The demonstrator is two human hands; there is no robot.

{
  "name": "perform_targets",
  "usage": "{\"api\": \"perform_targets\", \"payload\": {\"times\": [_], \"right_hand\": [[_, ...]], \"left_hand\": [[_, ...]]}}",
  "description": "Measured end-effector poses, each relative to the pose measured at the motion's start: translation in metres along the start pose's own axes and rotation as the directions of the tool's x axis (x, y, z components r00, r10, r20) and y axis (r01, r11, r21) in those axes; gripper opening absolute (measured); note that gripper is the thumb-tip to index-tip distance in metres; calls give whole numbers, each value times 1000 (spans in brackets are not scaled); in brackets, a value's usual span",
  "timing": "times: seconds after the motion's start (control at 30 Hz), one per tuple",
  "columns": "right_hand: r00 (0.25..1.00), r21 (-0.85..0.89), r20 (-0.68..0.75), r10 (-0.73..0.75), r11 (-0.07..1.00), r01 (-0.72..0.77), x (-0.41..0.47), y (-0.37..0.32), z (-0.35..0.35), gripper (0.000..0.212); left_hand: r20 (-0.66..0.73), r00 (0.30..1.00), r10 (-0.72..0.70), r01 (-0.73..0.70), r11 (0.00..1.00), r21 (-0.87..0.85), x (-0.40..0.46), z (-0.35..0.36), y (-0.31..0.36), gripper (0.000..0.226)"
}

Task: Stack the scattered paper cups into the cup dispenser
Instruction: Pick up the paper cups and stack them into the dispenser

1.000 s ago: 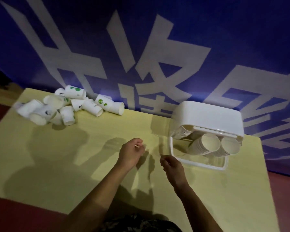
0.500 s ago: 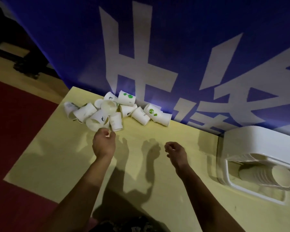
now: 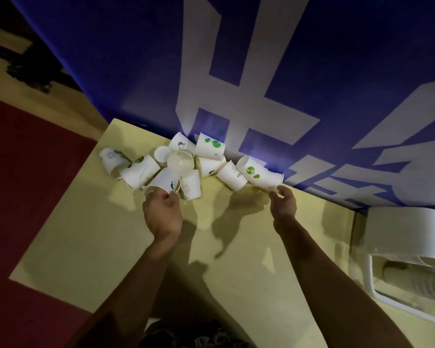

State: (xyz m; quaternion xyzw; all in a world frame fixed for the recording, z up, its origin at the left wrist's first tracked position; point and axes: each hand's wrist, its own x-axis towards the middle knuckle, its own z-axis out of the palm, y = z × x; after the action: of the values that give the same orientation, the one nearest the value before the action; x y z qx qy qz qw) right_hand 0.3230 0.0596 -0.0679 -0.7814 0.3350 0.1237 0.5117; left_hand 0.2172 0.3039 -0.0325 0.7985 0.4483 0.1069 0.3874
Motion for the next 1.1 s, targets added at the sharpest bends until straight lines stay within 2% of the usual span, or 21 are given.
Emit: {"api": "perform_targets", "payload": {"times": [0.13,0.27,0.4,0.5,0.57,0.7,0.77,1.0,1.1], "right_hand": [[996,56,-74,52,997,-47,9,0,9,23],[990,70,-97,104,993,-98,2,5,10,28],[993,85,-113,46,996,-37,-28,20,-5,43],[991,138,-131,-34,989,52,-59,36,-30,44],[985,164,-136,-102,979,124,-79,46,-52,38],[945,48,-131,-300,950,308,-110,66,-98,22],[916,-15,-159,-369,928,372,-121,76,-124,21],[878,-52,-294,-377,924,379,-139,125,-217,16],[812,-158,-324,-485,874,459,-141,143,-259,21]], "left_hand": [[-10,998,65,-64,997,35,-1,-4,-7,20],[38,984,174,-176,983,59,-15,-9,-7,18],[126,948,292,-300,953,47,-37,-12,6,13],[193,905,380,-390,921,13,-58,-11,16,6],[259,866,428,-432,901,-43,-74,-8,21,2],[369,741,561,-553,822,-139,-111,0,30,4],[401,681,613,-611,777,-151,-134,6,35,4],[522,496,694,-691,679,-247,-220,34,58,11],[541,427,724,-741,623,-249,-259,55,73,12]]}}
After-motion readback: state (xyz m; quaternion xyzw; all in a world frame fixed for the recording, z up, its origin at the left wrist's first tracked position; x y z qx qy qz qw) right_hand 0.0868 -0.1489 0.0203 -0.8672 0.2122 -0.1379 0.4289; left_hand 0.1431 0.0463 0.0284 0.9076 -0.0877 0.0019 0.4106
